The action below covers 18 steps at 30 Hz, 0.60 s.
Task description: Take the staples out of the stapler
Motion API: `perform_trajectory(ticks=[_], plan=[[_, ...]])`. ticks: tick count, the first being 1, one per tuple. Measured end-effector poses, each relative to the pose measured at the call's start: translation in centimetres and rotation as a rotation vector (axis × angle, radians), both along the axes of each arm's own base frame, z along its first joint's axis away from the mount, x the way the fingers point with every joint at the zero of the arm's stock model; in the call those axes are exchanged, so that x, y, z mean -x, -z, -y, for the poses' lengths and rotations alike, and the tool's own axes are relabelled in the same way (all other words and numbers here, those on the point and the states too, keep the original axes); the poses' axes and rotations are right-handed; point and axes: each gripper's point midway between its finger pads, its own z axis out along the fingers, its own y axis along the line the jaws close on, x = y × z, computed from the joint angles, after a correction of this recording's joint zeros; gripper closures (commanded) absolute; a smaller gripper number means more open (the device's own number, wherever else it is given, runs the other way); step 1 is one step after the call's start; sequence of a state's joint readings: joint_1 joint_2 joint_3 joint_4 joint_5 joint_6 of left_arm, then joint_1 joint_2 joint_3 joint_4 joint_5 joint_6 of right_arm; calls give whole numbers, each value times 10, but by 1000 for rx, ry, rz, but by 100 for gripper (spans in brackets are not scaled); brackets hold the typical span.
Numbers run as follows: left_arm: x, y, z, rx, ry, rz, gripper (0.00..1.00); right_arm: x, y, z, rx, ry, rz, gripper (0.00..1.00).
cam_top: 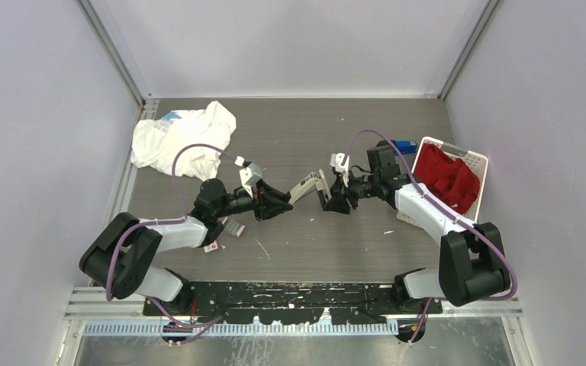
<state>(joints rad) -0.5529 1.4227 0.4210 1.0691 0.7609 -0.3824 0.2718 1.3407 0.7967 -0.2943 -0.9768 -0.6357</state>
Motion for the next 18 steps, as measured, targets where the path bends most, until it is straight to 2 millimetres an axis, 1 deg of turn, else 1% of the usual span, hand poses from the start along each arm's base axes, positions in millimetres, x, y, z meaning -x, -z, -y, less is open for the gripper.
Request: perform_trajectory(ticks=[5,8,15,18], plan=[[-2,24,-5,-104,-11,27,100,-10,26,24,144,39,39,99],[-3,31,-9,-148,-24,44,100,-14,36,33,204,44,57,99],[-2,39,-17,-221,-39,87,100,-24,45,53,304,41,131,99],[-2,42,-19,-244,-41,98,100,-27,45,57,335,34,172,99]])
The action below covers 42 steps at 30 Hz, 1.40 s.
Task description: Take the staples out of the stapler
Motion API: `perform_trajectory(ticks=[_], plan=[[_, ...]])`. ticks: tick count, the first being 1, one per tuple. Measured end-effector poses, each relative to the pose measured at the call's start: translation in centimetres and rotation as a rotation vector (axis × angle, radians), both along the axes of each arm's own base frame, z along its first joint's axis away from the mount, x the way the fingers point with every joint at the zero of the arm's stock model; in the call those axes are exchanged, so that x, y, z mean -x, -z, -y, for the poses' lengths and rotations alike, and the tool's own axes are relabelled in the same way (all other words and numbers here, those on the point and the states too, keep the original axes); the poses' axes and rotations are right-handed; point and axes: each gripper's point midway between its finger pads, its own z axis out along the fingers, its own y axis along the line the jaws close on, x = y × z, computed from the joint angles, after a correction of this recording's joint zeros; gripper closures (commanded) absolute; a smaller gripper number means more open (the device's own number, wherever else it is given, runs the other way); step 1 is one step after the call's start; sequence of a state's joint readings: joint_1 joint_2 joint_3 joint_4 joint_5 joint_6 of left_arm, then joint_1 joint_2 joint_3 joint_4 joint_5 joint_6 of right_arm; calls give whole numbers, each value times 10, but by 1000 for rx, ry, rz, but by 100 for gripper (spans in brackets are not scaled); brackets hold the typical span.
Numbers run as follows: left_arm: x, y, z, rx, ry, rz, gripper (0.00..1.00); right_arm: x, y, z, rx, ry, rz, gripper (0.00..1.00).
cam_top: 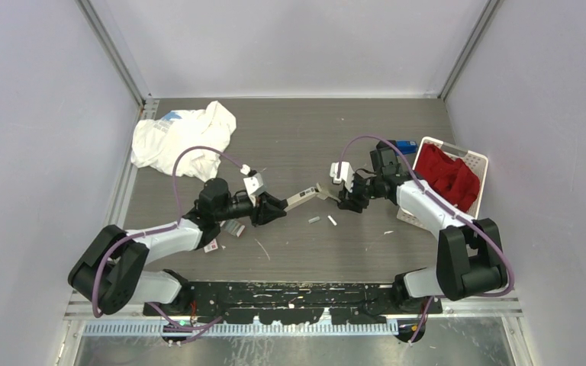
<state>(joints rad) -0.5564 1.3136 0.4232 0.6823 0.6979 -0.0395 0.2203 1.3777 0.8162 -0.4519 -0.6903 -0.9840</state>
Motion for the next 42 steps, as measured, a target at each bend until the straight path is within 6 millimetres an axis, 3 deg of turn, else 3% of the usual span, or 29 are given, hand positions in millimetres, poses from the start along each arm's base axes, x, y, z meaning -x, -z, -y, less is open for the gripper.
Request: perform_trajectory(ticks=[9,16,20,26,29,36,42], plan=[[3,3,6,-36,8,14,100,-1,-3,11,48,6,39,99],[13,-6,16,12,-4,-54,100,14,-7,8,-18,9,-41,94],[27,-27,24,104,-23,-80,100,30,-27,-12,-166,-12,-130,78],[50,-63,54,247,-40,-75,100,64,-77,-45,-404,-108,-236,26],[56,-71,61,300,-41,-100,100,75,-96,-52,-474,-143,-260,11],[58,-55,58,315,-81,-193,100,72,-121,-52,-502,-167,-188,2],[57,-57,36,318,-162,-189,100,64,-128,-41,-496,-129,-155,1]])
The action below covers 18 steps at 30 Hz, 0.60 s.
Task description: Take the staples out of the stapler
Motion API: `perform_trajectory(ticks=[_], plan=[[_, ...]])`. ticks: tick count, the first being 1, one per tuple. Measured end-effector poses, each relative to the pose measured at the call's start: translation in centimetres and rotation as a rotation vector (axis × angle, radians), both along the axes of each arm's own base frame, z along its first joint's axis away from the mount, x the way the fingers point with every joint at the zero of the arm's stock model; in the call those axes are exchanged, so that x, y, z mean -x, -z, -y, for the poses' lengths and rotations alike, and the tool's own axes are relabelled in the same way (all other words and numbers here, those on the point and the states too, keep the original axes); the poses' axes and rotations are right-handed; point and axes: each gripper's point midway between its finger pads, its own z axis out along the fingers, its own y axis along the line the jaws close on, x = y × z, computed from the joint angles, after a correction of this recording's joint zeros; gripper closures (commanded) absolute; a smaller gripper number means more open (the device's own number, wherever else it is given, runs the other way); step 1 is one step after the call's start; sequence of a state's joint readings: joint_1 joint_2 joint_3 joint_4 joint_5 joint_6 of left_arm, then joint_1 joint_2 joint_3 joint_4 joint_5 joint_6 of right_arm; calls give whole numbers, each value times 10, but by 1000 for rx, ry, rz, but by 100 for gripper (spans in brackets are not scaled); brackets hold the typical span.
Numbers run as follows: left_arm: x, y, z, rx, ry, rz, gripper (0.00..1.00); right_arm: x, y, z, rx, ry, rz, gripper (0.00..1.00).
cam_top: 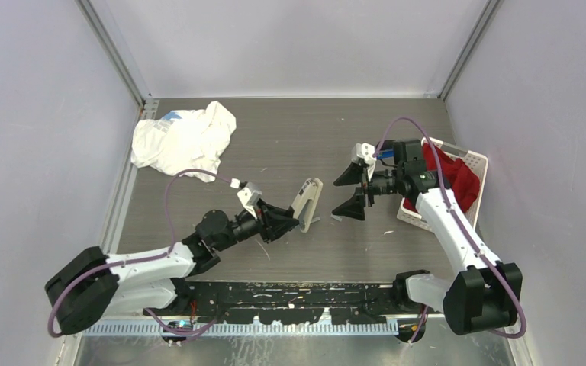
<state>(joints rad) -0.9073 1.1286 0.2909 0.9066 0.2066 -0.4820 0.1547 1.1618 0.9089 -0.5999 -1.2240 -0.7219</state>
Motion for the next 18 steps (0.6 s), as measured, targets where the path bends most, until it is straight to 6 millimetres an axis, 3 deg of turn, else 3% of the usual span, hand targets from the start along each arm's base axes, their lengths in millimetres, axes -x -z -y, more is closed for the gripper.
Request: perform_trajectory(ticks=[7,13,18], plan=[[-16,11,-26,-127,-143,-65,100,-4,-2,7,34,37,48,1],[-47,37,-53,-269,-285,-191,100,-9,0,12,67,70,76,1],[-74,39,-62,-325,-362,-284,100,-14,1,14,83,91,88,1]])
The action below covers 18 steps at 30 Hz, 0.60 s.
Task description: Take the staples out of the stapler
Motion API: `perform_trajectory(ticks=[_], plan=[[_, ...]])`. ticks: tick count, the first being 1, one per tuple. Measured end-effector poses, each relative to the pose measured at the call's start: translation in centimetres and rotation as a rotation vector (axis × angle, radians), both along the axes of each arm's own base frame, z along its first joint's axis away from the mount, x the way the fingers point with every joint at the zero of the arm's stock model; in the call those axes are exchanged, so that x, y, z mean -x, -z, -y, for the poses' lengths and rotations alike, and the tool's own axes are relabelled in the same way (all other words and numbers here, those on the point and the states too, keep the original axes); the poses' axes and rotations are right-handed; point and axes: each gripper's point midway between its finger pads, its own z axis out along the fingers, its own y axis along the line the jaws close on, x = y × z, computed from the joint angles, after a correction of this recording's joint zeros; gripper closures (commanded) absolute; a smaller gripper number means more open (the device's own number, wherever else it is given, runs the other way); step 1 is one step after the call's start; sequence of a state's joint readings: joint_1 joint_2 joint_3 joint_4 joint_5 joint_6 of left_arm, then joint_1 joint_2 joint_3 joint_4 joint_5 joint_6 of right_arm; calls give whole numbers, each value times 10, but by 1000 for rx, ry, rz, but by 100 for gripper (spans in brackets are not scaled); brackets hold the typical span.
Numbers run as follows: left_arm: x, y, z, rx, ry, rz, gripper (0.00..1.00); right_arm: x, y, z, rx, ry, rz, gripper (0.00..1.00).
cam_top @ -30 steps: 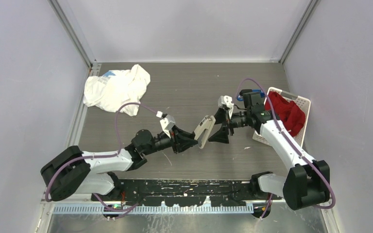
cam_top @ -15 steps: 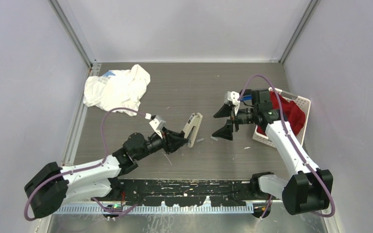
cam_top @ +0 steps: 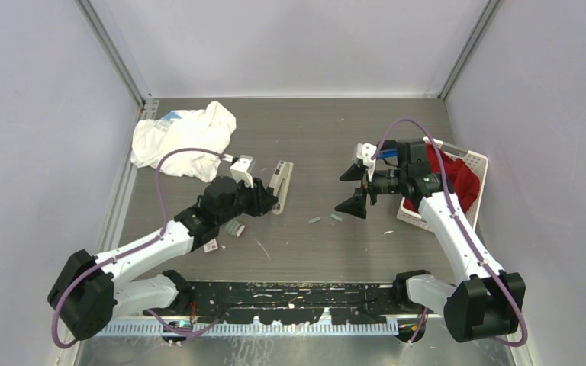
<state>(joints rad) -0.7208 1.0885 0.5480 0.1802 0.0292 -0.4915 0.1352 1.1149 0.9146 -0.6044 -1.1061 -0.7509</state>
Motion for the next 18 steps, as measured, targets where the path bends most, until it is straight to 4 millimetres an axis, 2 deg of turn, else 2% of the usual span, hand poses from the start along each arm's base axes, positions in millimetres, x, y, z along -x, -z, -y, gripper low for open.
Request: perform_trajectory(ticks=[9,18], plan=[[-35,-4,-9,-53,-81,-110,100,-8,-5,4,18,54,27,1],[-75,22,-42,-200,-259,-233,100,-21,-9,8,22,141,14,1]])
